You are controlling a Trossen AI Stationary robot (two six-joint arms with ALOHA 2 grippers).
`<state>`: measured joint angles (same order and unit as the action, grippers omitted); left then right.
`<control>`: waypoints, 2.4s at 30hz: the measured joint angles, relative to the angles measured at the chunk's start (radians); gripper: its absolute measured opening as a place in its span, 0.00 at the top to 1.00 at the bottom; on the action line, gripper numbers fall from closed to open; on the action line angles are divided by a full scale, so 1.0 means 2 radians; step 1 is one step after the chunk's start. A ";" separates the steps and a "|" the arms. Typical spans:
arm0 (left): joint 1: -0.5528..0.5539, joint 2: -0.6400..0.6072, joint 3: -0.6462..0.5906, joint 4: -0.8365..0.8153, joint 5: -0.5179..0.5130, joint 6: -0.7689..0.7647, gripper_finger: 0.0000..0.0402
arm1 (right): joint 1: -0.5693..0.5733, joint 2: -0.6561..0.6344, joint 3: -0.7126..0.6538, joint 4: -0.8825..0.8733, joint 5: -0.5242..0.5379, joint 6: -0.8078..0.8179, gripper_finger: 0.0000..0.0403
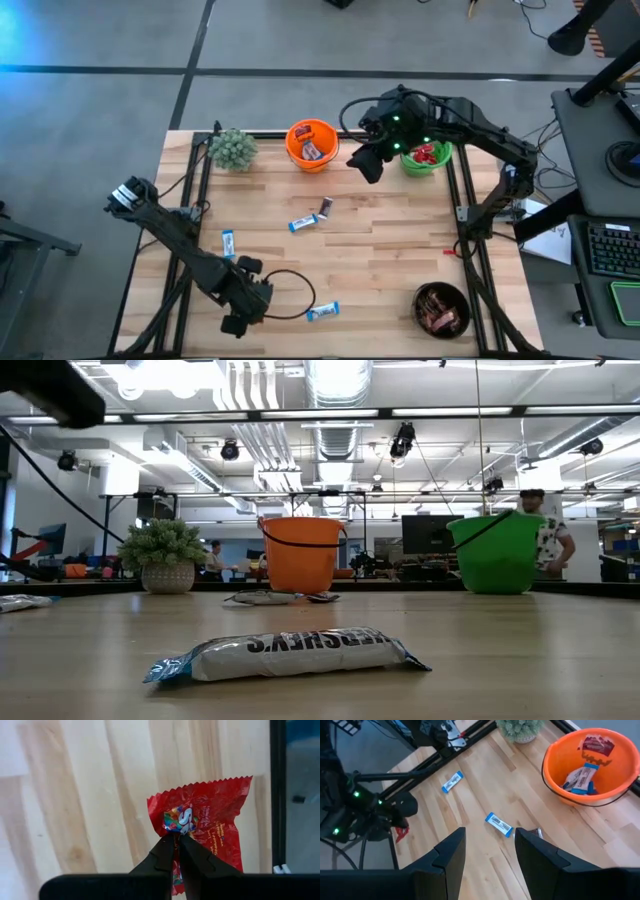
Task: Sort candy
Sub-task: Put the red candy into the green bucket
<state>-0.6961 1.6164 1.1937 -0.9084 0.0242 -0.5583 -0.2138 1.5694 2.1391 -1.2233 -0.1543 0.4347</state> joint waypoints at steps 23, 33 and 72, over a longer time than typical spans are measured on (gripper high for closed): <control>0.122 -0.103 0.112 -0.110 -0.148 0.112 1.00 | 0.000 -0.034 0.000 -0.007 0.047 0.014 0.60; 0.206 -0.104 0.185 -0.127 -0.162 0.204 1.00 | 0.000 -0.027 0.000 -0.029 0.071 -0.044 0.65; 0.398 -0.076 0.290 0.022 -0.183 0.393 1.00 | 0.016 0.048 -0.001 0.144 0.008 -0.086 0.50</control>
<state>0.0996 1.4642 1.7729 -0.8642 -0.3417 0.2273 -0.1810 1.6663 2.1365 -0.9356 -0.1390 0.2627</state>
